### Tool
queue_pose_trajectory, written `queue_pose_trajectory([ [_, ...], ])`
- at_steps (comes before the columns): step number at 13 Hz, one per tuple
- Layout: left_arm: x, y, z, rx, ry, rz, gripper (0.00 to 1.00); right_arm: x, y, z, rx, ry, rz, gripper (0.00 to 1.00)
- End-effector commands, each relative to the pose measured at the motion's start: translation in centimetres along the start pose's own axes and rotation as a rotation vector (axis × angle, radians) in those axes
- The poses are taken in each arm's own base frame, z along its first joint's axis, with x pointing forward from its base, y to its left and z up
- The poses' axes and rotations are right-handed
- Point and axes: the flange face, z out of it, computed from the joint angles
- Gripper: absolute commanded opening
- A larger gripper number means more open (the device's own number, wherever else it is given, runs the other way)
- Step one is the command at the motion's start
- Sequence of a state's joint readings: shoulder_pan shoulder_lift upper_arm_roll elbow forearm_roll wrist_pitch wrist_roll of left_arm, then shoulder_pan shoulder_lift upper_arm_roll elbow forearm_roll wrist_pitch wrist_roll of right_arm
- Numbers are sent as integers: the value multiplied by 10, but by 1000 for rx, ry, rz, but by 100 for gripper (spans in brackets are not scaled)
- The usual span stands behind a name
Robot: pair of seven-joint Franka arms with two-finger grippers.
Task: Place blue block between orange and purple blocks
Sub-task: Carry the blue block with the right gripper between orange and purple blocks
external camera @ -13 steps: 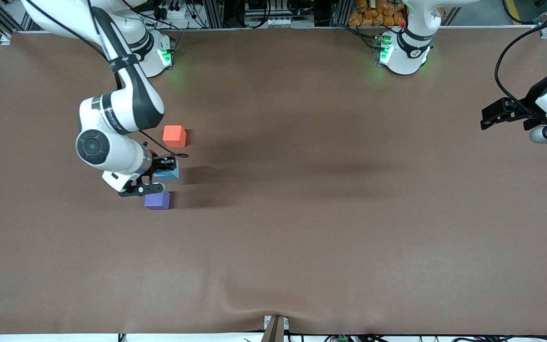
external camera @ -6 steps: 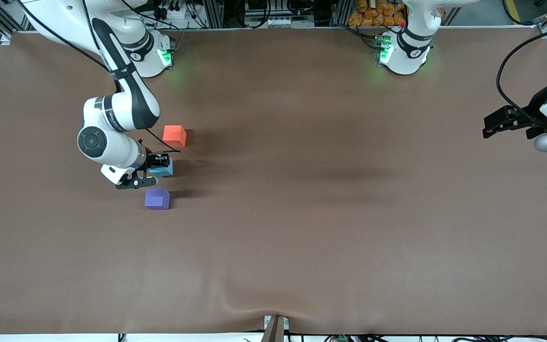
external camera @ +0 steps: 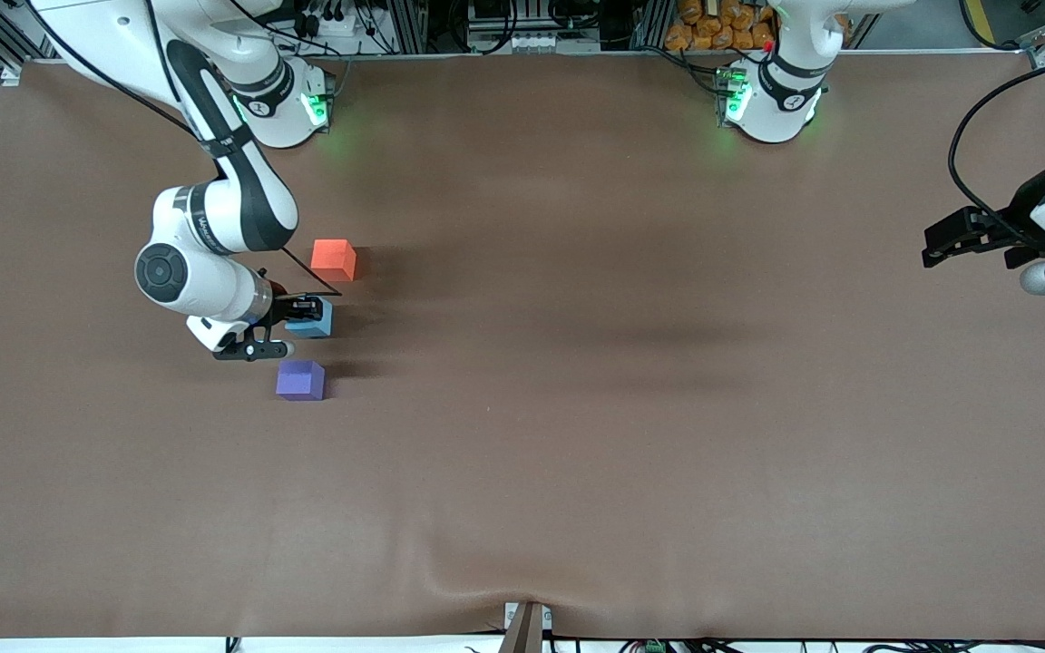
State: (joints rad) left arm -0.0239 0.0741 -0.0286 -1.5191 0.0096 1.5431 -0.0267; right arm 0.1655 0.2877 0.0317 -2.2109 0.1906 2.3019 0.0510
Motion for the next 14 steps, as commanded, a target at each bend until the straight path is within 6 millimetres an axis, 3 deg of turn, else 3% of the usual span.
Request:
queue_pose_trajectory([
  [1, 4, -2, -4, -4, 9, -7, 100, -6, 2, 15, 25, 24, -4, 0],
  [6, 4, 2, -4, -10, 8, -16, 100, -5, 4, 36, 19, 35, 5, 0],
  [7, 4, 1, -4, -4, 9, -15, 100, -5, 4, 38, 19, 32, 5, 27],
  [8, 4, 0, -4, -5, 9, -21, 100, -4, 4, 37, 19, 30, 6, 99],
  [11, 4, -1, -4, -7, 10, -15, 100, -4, 6, 27, 25, 2, 8, 100],
  [12, 4, -1, -4, -2, 10, -9, 100, -1, 3, 11, 32, -28, 3, 100],
  [14, 3, 0, -5, -4, 13, -4, 100, 9, -13, -55, 53, -70, -27, 100],
])
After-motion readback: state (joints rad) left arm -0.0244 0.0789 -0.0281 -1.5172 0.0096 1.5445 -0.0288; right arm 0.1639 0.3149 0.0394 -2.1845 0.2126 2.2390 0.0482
